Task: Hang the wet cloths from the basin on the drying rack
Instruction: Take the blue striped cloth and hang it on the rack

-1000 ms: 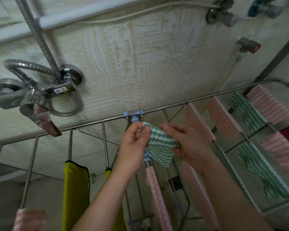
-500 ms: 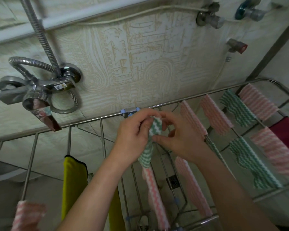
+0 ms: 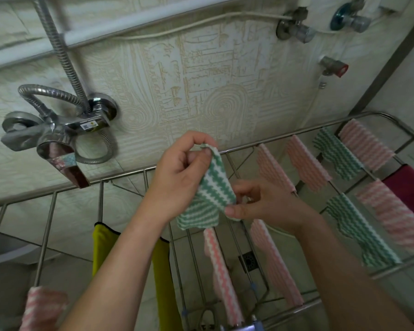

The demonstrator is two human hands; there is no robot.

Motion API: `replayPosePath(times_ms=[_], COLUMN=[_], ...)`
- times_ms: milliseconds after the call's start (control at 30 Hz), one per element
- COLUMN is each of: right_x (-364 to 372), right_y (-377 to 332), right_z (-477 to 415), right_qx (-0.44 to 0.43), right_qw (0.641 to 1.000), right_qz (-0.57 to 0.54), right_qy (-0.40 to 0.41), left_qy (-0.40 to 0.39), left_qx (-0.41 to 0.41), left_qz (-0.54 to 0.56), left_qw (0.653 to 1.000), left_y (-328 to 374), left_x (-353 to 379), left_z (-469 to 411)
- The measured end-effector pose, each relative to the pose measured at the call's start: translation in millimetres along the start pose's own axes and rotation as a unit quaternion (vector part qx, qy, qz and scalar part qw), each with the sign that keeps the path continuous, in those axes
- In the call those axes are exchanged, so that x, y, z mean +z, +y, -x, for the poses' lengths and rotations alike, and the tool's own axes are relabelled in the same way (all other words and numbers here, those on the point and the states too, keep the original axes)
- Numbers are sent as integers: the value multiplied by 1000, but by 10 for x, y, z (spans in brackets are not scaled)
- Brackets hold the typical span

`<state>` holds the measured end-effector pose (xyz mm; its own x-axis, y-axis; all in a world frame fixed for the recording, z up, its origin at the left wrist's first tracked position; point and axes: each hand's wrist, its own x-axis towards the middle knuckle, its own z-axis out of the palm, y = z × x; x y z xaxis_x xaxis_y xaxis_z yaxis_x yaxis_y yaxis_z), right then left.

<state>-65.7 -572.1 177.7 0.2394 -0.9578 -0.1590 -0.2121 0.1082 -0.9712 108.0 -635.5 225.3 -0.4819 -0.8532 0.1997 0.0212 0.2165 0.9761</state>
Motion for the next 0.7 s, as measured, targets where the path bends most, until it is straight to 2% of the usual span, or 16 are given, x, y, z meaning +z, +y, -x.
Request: replayPosePath(times_ms=[200, 300, 367, 433, 500, 633, 700], right_x=[-121, -208, -251, -291, -332, -480, -573], right_y=[72, 160, 167, 125, 59, -116, -102], right_z=[98, 199, 260, 333, 442, 677, 673], right_qx=[40, 30, 16, 15, 18, 4, 31], right_qw=[994, 979, 952, 930, 925, 924, 917], right_qz=[1, -128, -238, -291, -278, -177, -121], right_qy=[98, 155, 189, 223, 259, 339, 378], left_qy=[-2, 23, 29, 17, 5, -14, 0], left_qx=[20, 32, 36, 14, -16, -55, -97], left_qz=[-9, 3, -2, -1, 13, 72, 103], left_qw=[1000, 999, 999, 1000, 1000, 996, 990], left_y=[25, -47, -107, -169, -217, -277, -331], left_x=[-101, -119, -92, -31, 46, 200, 278], left_z=[-45, -71, -64, -46, -12, 66, 57])
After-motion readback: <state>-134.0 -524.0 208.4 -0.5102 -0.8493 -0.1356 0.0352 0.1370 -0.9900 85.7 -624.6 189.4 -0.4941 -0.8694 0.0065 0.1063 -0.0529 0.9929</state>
